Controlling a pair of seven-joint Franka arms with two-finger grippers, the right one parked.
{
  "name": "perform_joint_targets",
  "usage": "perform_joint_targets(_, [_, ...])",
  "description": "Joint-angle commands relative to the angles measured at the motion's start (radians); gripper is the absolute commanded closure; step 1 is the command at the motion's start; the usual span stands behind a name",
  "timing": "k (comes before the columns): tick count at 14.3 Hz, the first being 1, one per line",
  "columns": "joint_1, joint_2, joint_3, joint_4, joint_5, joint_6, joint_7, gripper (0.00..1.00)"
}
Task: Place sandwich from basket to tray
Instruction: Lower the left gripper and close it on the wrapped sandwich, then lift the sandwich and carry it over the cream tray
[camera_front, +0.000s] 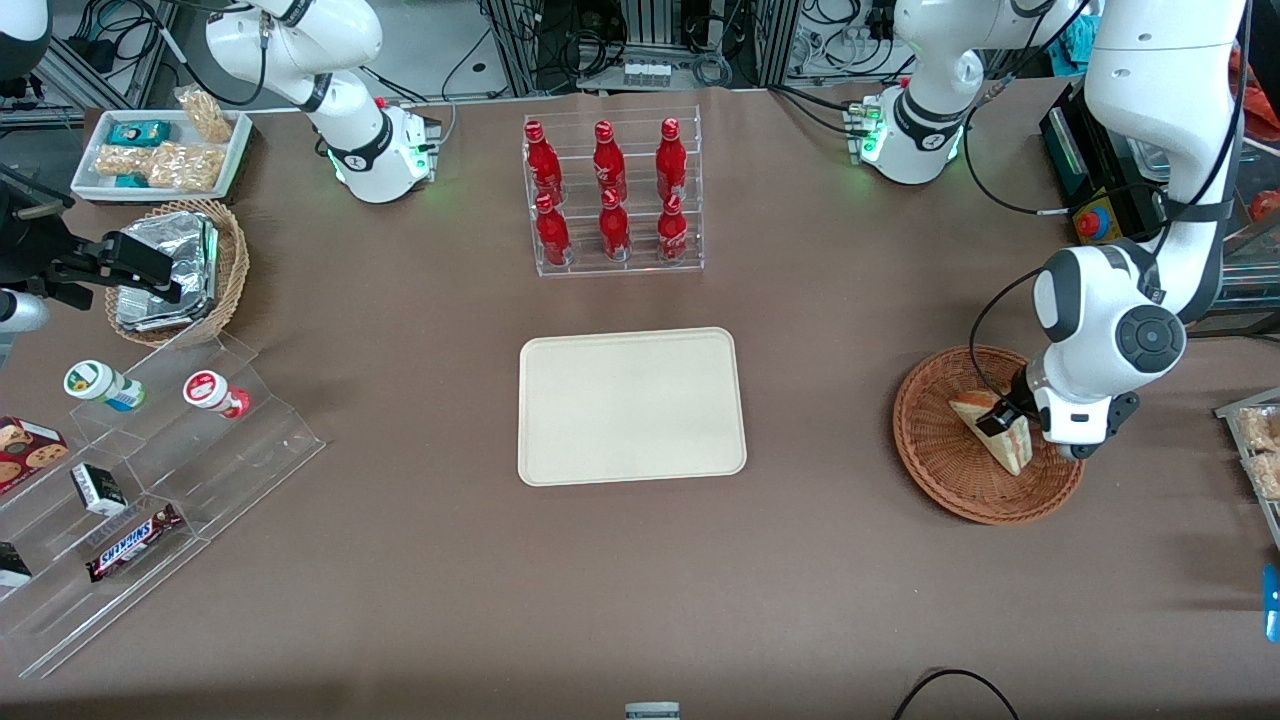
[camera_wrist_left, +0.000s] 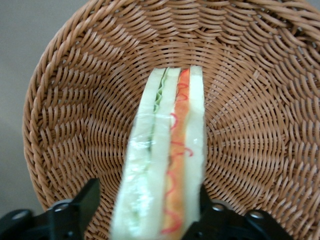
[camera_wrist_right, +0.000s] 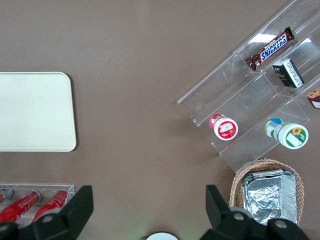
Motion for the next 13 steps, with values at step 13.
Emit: perform_joint_targets(13, [-0.027, 0.05, -0.397, 0.381, 0.09, -0.445, 0.156, 0.86])
